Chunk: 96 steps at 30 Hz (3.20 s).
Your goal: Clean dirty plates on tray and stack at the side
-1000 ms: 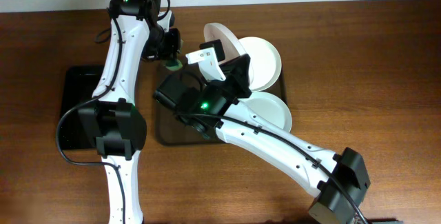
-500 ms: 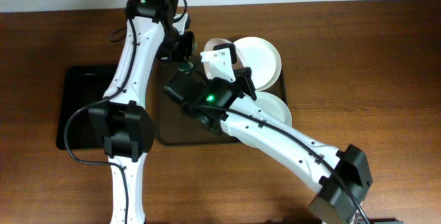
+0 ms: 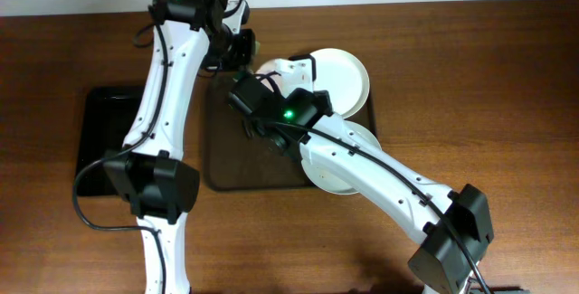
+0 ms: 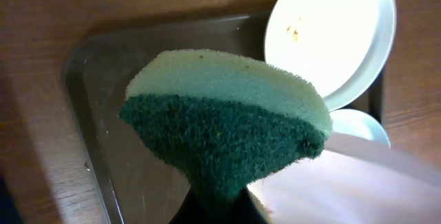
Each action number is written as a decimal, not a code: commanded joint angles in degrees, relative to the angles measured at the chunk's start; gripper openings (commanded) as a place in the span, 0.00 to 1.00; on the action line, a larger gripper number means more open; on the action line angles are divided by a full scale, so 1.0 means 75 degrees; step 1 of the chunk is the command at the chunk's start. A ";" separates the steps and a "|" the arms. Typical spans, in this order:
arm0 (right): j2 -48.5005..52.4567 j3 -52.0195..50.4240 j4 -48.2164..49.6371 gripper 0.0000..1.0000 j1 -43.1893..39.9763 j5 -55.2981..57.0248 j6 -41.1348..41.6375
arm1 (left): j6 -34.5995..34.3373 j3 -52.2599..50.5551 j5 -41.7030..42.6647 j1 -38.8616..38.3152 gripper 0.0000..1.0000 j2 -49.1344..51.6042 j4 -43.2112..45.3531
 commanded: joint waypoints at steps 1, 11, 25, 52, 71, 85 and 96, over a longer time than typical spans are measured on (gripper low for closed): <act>-0.0093 0.0035 0.0259 0.04 -0.0192 -0.1215 0.0119 | 0.0076 0.0172 0.0052 -0.0012 0.01 -0.0391 0.0050; -0.0093 0.0035 0.1416 0.04 -0.0781 -0.1734 0.1335 | 0.0070 0.0175 0.0055 0.0035 0.01 -0.0597 0.0341; -0.0256 0.0154 0.3468 0.04 -0.1740 -0.2495 0.1641 | -0.0254 0.0169 -0.0501 0.0082 0.01 -0.0595 0.0516; -0.0810 0.0154 0.3722 0.04 -0.1836 -0.3421 0.1087 | -0.0501 0.0169 -0.2538 -0.0778 0.01 -0.0163 0.1661; -0.0810 0.0154 0.3701 0.04 -0.1839 -0.3558 0.0912 | -0.0501 0.0169 -0.1431 -0.0778 0.01 -0.0143 0.1046; -0.0810 0.0154 0.3468 0.04 -0.1836 -0.3707 0.0883 | -0.0501 0.0169 -0.1661 -0.0807 0.01 -0.0143 0.2970; -0.0810 0.0152 0.3386 0.04 -0.1839 -0.3704 0.0766 | -0.0504 0.0169 -0.2547 -0.0507 0.01 -0.0143 0.1684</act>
